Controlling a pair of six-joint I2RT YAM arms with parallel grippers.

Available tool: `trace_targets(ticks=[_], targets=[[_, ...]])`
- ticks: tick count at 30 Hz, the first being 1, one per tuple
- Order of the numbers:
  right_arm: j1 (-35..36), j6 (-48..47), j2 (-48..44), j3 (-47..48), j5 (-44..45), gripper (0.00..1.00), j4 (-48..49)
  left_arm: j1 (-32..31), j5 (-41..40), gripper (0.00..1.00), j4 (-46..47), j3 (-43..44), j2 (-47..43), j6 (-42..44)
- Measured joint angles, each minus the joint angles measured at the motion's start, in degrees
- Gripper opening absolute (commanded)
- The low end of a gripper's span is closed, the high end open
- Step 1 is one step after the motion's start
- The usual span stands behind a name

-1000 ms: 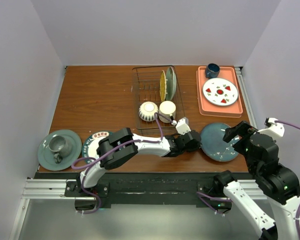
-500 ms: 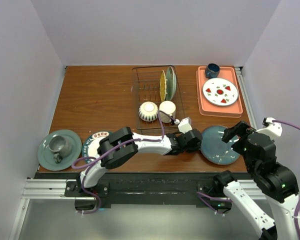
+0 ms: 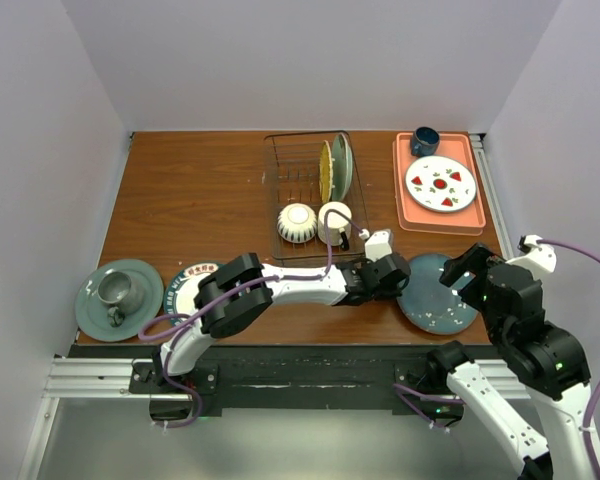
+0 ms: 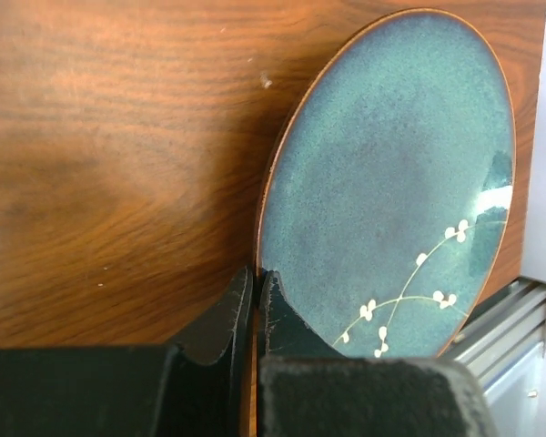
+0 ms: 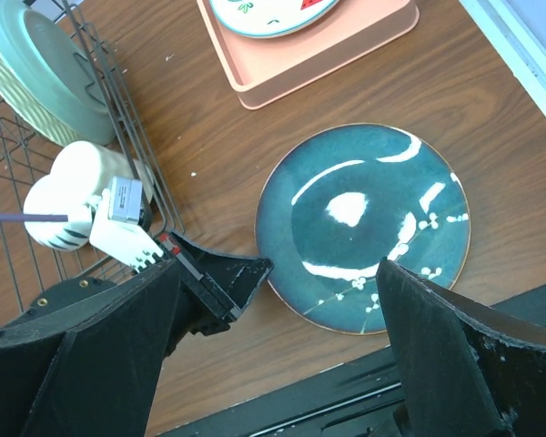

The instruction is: Load the mixed dishes into the dish rack

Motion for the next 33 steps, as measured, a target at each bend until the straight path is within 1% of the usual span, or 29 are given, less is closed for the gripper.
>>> trace_targets(ticks=[5, 14, 25, 33], targets=[[0.00, 0.94, 0.00, -0.48, -1.36, 0.92, 0.33, 0.57, 0.46, 0.00, -1.99, 2.91, 0.00, 5.90], [0.00, 2.08, 0.79, -2.36, -2.91, 0.91, 1.75, 5.42, 8.41, 0.00, -0.74, 1.99, -0.61, 13.18], [0.00, 6.43, 6.73, -10.82, -7.08, 0.92, 8.04, 10.86, 13.97, 0.00, -1.07, -2.56, -8.81, 16.48], [0.00, 12.44, 9.73, -20.15, -7.63, 0.93, 14.03, 14.29, 17.18, 0.00, -0.15, -3.10, -10.08, 16.17]])
